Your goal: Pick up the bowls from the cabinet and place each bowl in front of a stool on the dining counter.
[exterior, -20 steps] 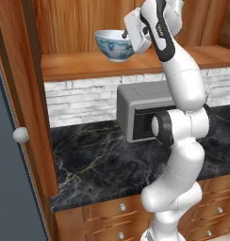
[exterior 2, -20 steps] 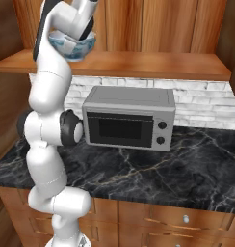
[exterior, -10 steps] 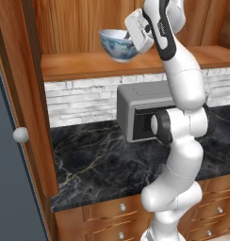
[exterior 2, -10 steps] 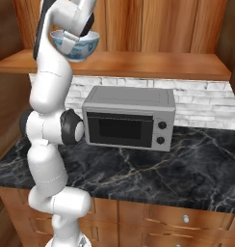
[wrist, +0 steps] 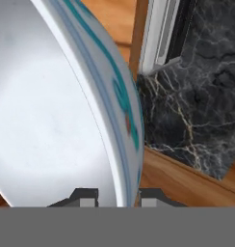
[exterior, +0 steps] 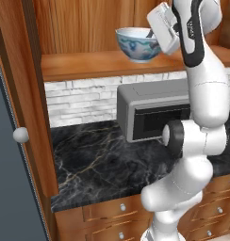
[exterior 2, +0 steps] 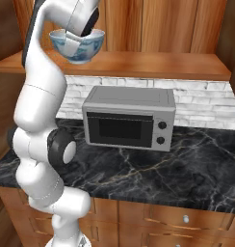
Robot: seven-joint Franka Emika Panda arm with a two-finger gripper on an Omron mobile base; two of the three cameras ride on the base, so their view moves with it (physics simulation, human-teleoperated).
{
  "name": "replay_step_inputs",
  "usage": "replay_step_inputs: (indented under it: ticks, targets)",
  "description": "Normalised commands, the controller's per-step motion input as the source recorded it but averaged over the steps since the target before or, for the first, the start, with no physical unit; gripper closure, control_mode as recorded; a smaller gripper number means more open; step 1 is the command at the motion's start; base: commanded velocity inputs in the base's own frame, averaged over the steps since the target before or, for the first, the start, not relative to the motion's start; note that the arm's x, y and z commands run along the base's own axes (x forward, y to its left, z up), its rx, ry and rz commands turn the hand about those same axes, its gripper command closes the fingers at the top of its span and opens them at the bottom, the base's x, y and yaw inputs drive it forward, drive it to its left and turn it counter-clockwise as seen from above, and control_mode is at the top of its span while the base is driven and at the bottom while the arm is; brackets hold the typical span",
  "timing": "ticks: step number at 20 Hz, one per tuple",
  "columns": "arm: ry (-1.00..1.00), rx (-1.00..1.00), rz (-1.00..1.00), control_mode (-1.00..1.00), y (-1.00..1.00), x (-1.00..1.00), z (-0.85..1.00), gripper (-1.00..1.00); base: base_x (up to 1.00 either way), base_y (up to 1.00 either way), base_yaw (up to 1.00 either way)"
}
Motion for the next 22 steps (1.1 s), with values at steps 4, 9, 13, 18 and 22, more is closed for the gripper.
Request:
replay_step_inputs:
  ticks: [4, 9, 13, 18, 22]
  targets:
    - [-0.19, 0.00, -0.05, -1.00, -0.49, -1.00, -0.01, 1.00, 0.00, 0.00, 0.00]
    - [-0.03, 0.00, -0.06, -1.00, -0.25, -1.00, -0.05, 1.00, 0.00, 0.00, 0.00]
    - [0.00, 0.00, -0.05, -1.00, -0.23, -1.00, -0.14, 1.00, 0.00, 0.00, 0.00]
    - [0.00, 0.00, -0.02, -1.00, -0.13, -1.00, -0.32, 1.00, 0.00, 0.00, 0.00]
    - [0.00, 0.00, 0.00, 1.00, -0.02, -0.50, -0.14, 1.00, -0.50, -0.12, 0.00]
